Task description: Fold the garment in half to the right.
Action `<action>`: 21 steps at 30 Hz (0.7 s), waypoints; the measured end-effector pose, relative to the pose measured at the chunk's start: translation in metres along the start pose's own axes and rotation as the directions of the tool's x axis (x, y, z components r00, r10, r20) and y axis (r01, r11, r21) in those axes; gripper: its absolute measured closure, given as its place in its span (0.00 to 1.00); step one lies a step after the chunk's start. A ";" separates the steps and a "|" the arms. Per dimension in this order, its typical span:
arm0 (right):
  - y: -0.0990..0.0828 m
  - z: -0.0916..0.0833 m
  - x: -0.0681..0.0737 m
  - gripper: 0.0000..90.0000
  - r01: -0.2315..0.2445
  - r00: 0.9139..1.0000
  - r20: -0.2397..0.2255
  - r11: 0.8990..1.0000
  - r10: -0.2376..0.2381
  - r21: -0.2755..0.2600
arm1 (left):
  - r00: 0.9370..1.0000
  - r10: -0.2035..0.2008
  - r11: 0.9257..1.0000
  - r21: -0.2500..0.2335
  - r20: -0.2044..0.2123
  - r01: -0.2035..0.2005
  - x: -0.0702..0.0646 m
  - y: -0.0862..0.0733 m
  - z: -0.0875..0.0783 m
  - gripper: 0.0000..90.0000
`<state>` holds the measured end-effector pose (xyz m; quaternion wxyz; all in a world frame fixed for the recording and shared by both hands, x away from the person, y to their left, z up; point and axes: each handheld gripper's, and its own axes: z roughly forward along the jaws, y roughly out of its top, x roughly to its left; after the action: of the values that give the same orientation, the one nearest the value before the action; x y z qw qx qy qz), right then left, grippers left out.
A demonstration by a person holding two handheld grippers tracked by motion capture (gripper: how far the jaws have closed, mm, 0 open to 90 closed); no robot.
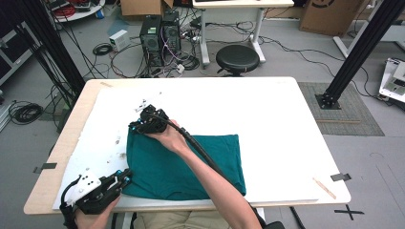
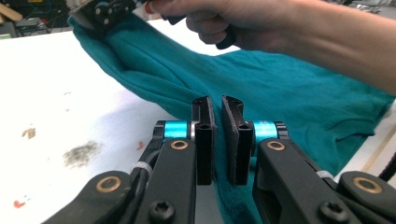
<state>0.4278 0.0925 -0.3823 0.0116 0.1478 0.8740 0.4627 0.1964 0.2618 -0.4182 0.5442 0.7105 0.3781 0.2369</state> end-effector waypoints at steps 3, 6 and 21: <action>-0.002 -0.003 -0.003 0.94 -0.005 1.000 -0.007 1.000 0.005 0.002 | 1.000 0.009 1.000 -0.001 0.030 -0.009 -0.003 0.003 0.007 0.93; -0.004 -0.011 -0.006 0.94 -0.011 1.000 -0.003 1.000 0.011 0.008 | 0.998 0.020 1.000 -0.005 0.051 -0.020 -0.007 0.008 0.013 0.93; -0.031 -0.065 -0.019 0.94 -0.036 0.998 0.052 0.999 0.037 -0.020 | 0.977 0.061 0.998 0.011 0.204 -0.065 -0.040 0.026 0.065 0.93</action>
<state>0.4284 0.0188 -0.3723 0.0272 0.1755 0.8663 0.4670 0.2283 0.1883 -0.4095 0.5662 0.7473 0.2996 0.1767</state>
